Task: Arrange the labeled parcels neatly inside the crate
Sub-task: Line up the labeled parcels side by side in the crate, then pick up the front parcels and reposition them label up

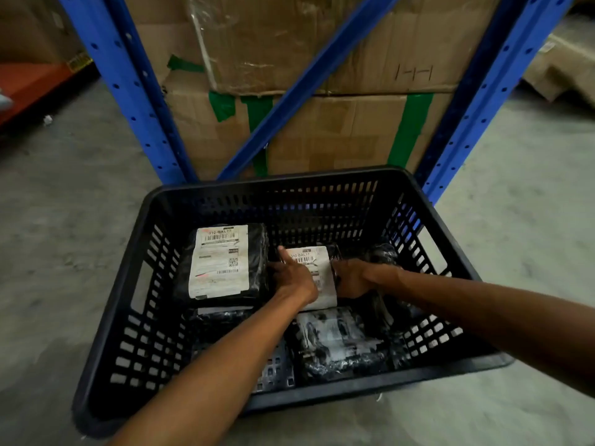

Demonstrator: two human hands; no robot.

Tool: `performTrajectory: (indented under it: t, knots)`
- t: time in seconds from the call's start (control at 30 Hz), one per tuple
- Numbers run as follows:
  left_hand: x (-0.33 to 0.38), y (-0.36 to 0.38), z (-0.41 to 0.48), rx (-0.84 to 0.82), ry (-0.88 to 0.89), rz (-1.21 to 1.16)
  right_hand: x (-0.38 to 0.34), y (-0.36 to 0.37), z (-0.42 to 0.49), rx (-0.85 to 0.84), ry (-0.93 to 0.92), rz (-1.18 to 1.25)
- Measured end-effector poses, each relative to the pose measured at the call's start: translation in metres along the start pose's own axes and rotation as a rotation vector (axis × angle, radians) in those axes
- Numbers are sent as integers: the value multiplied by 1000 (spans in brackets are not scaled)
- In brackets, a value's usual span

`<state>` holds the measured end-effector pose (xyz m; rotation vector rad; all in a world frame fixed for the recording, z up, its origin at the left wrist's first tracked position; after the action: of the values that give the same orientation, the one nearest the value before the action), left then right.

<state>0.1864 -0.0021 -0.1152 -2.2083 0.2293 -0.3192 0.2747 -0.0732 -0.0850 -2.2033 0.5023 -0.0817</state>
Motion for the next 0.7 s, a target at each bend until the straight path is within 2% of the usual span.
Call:
performTrajectory:
  t: [0.13, 0.2, 0.27, 0.37, 0.47, 0.63, 0.7]
  knots:
    - [5, -3, -34, -28, 362, 301, -6, -23, -38, 241, -220, -312]
    - [-4, -5, -57, -2, 551, 437, -8, -21, -50, 247, -297, -272]
    - [-17, -3, -74, -4, 663, 580, -9, -9, -59, 186, -368, -264]
    - [-37, 12, -79, -105, 748, 787, -6, 31, -64, -7, -434, -373]
    - [-44, 32, -78, -188, 791, 929, 1, 53, -66, -26, -453, -423]
    - [-28, 53, -84, -92, 835, 1089, -14, 51, -60, -122, -572, -490]
    - [-29, 53, -82, -125, 855, 1108, -11, 55, -58, -134, -572, -503]
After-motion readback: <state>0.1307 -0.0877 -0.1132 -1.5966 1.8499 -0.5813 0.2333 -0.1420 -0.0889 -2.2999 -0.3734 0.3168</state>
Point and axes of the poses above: each hand's wrist, its own z-axis towards the middle knuckle, its own y-axis out of the palm, x = y × z, the point moved 5 cm from there along z, towards the middle knuckle, and after that the axes turned 4 degrees about -y, right-handed, at the moved point
